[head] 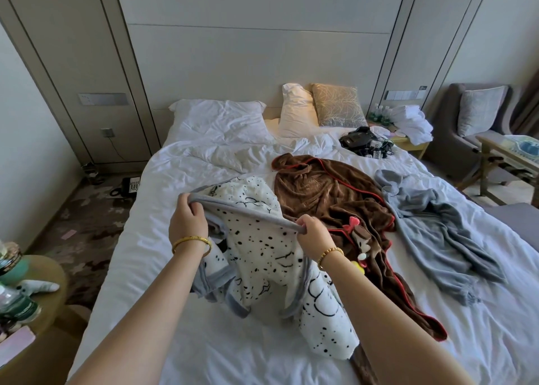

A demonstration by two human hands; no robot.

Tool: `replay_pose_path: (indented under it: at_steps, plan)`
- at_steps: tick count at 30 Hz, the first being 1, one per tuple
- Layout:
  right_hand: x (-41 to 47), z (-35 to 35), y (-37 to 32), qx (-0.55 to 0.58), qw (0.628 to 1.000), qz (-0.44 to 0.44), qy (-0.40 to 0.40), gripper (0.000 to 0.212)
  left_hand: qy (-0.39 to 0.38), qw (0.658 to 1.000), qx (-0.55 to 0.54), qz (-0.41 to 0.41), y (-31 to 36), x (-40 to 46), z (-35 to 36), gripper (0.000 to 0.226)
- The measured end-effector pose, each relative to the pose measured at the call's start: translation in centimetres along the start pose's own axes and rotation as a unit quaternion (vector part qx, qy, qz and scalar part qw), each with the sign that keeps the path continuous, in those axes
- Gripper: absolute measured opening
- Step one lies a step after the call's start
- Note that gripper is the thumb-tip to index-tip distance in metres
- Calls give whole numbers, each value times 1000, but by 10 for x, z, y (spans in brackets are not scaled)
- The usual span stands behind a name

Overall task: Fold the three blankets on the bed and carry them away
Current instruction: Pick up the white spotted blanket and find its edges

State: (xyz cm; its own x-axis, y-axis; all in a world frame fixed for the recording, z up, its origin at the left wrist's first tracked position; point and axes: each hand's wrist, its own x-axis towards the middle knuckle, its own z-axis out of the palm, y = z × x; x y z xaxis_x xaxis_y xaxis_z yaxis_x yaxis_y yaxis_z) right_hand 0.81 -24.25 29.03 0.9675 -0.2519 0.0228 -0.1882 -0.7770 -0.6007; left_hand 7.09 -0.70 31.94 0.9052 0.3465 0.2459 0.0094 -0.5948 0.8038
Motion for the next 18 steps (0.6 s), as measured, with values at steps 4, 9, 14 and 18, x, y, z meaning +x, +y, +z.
replay_pose_path:
  at_steps: [4,9,14,18]
  plan:
    - [-7,18,1,-12,982,-11,-186,5,-29,999,-21,22,7,-6,3,29]
    - [-17,37,-14,111,929,69,-346,60,-90,992,-15,90,24,-22,9,29]
    - [-14,48,-22,75,959,-19,-272,26,-97,989,-25,111,39,-28,12,27]
    - [-19,55,-29,137,980,14,-144,27,-93,990,-86,68,47,-26,12,28]
